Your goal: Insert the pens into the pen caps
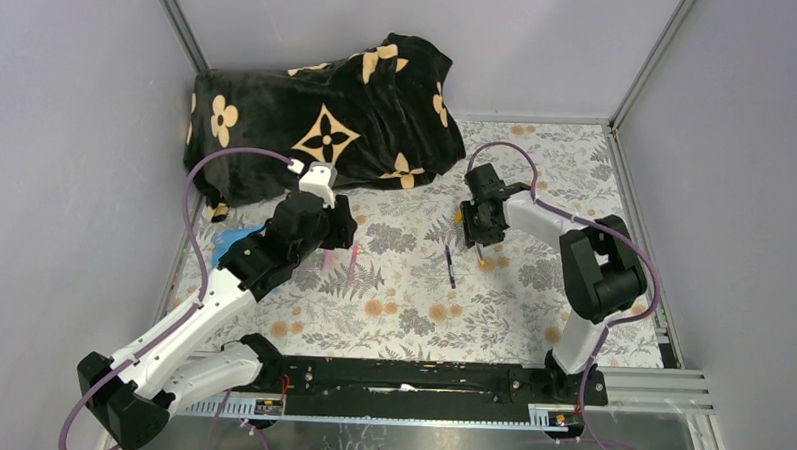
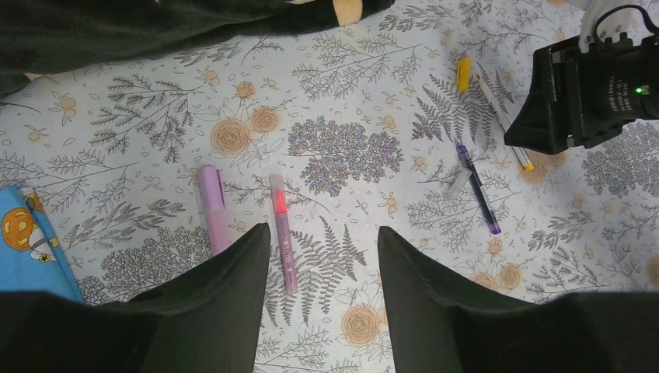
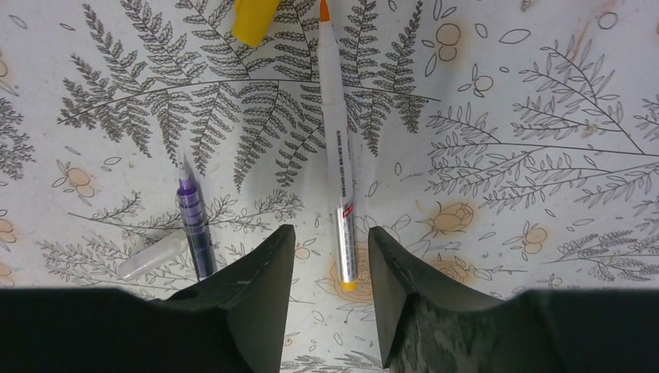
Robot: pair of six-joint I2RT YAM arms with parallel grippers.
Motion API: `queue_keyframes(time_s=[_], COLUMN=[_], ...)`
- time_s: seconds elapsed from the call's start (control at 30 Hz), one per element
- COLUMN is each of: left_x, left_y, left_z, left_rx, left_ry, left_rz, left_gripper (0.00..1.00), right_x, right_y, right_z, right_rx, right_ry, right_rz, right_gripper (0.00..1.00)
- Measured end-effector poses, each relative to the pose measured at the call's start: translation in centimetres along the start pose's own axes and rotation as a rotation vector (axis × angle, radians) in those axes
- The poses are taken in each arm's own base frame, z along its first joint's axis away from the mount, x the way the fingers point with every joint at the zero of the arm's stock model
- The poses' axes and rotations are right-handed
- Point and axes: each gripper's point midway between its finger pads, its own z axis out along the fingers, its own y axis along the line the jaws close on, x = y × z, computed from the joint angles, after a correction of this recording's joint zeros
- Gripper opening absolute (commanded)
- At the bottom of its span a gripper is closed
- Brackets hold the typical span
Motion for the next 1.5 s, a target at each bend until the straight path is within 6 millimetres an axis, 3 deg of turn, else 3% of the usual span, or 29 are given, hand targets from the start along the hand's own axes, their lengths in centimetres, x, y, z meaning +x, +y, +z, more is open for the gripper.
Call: queue_keyframes(time_s=[0.23, 0.4, 0.57, 0.7, 0.83, 1.0, 1.17, 1.3, 1.5], left_x=[0.2, 0.3, 0.3, 0.2, 0.0, -0.4, -2.6, -4.9, -6.2], left_y=[0.1, 0.1, 0.1, 0.1, 0.0, -0.9, -3.2, -5.9, -8.7], left_z=[-0.1, -0.1, -0.1, -0.1, -0.2, -0.4, -1.9, -3.6, -4.9], left_rx=[-0.003, -0.003, -0.003, -0.003, 0.001, 0.047, 0.178, 0.331, 0.492], left_ry=[0.007, 0.009, 0.009, 0.009, 0.004, -0.004, -0.084, -0.164, -0.199], left_rz=[0.002, 0.002, 0.002, 0.002, -0.003, -0.019, -0.065, -0.086, -0.079], left_gripper=[0.59, 0.59, 0.59, 0.59, 0.60, 0.63, 0.67, 0.67, 0.68], right_x=[0.5, 0.1, 0.4, 1.5, 0.9, -0.6, -1.1, -1.1, -0.5], right_y=[-0.1, -0.1, -0.3, -0.8, -0.7, 1.7, 5.9, 9.5, 15.1], right_z=[2.0, 2.0, 1.9, 0.5, -2.7, -7.9, -13.4, -16.6, -21.5], right_rx=[0.010, 0.007, 0.005, 0.006, -0.028, -0.212, -0.510, -0.698, -0.915], right_ry=[0.034, 0.023, 0.006, -0.006, -0.106, -0.304, -0.480, -0.570, -0.650], right_rz=[-0.010, -0.010, -0.005, -0.001, 0.009, 0.001, -0.018, -0.040, -0.087], right_gripper=[0.31, 0.11, 0.04, 0.00, 0.00, 0.00, 0.00, 0.00, 0.00])
